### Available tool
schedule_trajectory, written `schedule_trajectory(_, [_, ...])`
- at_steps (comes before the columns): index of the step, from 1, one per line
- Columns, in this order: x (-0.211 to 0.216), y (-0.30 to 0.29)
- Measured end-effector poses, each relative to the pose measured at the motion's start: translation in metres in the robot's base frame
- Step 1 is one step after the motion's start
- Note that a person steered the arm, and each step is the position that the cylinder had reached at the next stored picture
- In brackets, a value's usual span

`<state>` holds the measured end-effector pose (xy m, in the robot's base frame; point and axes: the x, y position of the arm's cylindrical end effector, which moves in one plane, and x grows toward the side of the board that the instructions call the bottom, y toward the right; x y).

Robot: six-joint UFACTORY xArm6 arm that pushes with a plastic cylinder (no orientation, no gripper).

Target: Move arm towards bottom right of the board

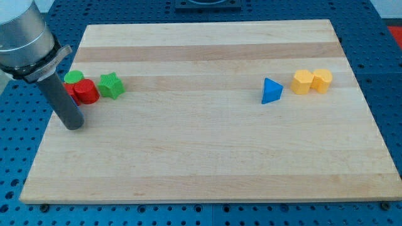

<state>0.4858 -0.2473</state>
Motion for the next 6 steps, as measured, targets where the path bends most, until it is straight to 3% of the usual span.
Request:
schedule_trajectory(1, [-0.002,-0.001])
schedule_trajectory(2, [0.036,0.074])
schedule_trajectory(3, [0.082,0.213])
schedule_trajectory(4, [0.088,0.346])
schedule_trajectory(5, [0.071,0.476])
schedule_trajectory(6, [0.001,0.536])
